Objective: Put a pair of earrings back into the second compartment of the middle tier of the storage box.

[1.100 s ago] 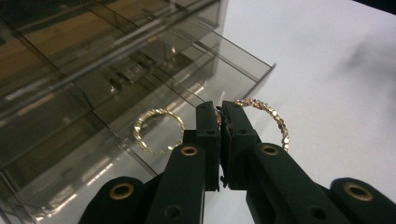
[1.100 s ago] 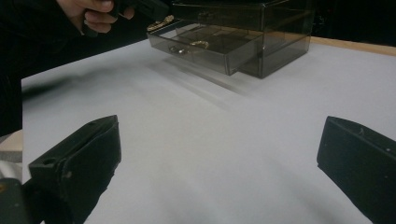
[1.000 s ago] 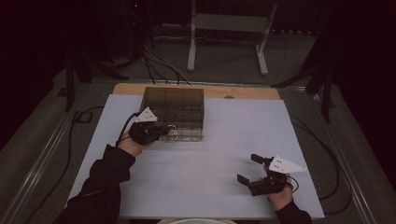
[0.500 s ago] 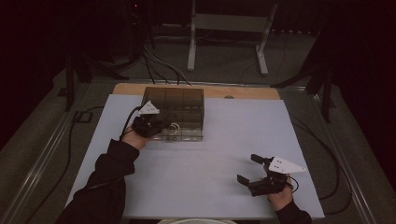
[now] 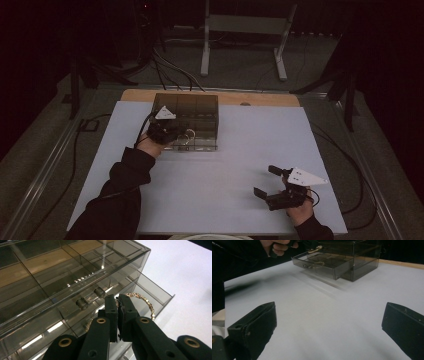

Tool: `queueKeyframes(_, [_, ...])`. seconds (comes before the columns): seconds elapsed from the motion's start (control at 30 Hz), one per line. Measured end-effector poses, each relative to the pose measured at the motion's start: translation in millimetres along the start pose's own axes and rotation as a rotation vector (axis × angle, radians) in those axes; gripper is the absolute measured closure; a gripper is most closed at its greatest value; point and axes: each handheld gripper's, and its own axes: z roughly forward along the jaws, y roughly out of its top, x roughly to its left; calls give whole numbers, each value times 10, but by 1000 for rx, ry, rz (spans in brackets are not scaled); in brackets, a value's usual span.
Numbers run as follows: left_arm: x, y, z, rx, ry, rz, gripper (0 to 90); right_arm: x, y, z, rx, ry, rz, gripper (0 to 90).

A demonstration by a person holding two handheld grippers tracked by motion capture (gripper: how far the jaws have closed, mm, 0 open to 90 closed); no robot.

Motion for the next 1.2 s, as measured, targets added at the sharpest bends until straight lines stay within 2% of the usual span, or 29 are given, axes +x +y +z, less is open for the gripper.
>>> queueKeyframes(0.33, [-30,-22,108,33,47,4,878,-5,0,-2,2,2,3,0])
queueKeyframes(0.47, [-23,-44,136,58,79,13,878,-2,1,-5,2,3,-1,0])
queueKeyframes(0.77, [-20,-70,152,66,107,11,870,0,0,-1,4,4,3,0])
queueKeyframes(0.83, [-26,-71,152,78,133,23,870,1,0,1,6,4,0,0])
queueKeyframes(0.9, [-17,-75,150,79,120,6,869,-3,-1,2,5,5,4,0])
queueKeyframes(1.0, [-24,-68,134,60,116,7,806,1,-1,-1,4,4,0,0])
queueKeyframes(1.03, [-30,-63,125,59,132,9,761,-1,-1,0,5,3,0,0])
queueKeyframes(1.2, [-70,-37,70,36,117,20,643,1,-1,0,5,4,2,0])
